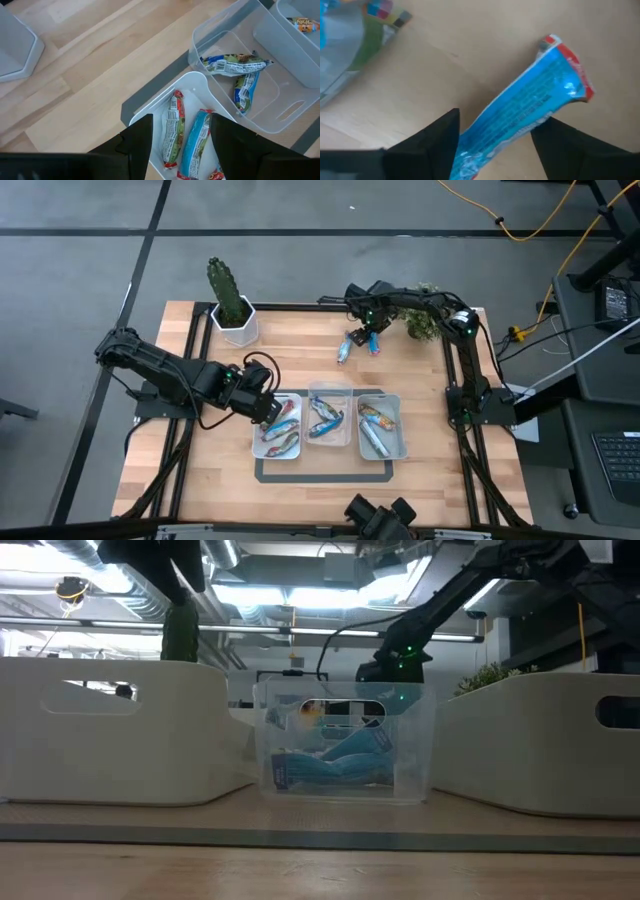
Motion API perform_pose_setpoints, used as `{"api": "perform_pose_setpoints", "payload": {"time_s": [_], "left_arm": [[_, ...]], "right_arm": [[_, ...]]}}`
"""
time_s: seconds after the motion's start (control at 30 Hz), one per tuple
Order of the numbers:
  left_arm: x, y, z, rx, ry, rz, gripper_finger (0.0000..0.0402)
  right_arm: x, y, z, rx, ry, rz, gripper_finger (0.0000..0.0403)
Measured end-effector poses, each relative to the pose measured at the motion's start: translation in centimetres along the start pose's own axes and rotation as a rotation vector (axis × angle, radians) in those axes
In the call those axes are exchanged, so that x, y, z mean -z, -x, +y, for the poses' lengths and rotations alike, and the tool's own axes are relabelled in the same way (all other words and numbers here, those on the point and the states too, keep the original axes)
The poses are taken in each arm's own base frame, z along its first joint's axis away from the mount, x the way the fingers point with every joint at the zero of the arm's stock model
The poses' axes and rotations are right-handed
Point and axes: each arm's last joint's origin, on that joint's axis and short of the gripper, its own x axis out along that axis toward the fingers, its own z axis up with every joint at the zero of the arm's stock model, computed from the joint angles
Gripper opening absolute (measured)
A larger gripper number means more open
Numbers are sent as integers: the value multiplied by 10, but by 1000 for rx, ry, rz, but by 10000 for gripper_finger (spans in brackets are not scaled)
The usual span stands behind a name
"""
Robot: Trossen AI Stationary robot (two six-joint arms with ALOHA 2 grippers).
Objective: Pick and place Granola Bars by type
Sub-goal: Put the red granola bar into the white bin
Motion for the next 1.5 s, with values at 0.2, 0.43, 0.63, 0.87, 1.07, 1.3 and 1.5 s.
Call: {"api": "perform_pose_setpoints", "payload": {"time_s": [0.2,0.43,0.63,0.87,1.07,1.3,1.5], "left_arm": [[0,0,0,-4,-1,-9,187],[0,0,0,-4,-1,-12,187],[0,0,0,-4,-1,-12,187],[-1,0,0,-8,-10,-19,187],[-1,0,0,-8,-19,-20,187],[-1,0,0,-9,-18,-21,187],[-1,0,0,-9,-18,-23,187]], "right_arm": [[1,-1,2,-38,51,12,161],[4,0,3,-104,98,54,32],[13,12,6,-124,140,81,38],[30,61,15,-139,208,-36,22],[66,127,28,-171,281,-222,32],[152,218,40,-343,450,-500,20],[228,280,34,-501,532,-830,33]]}}
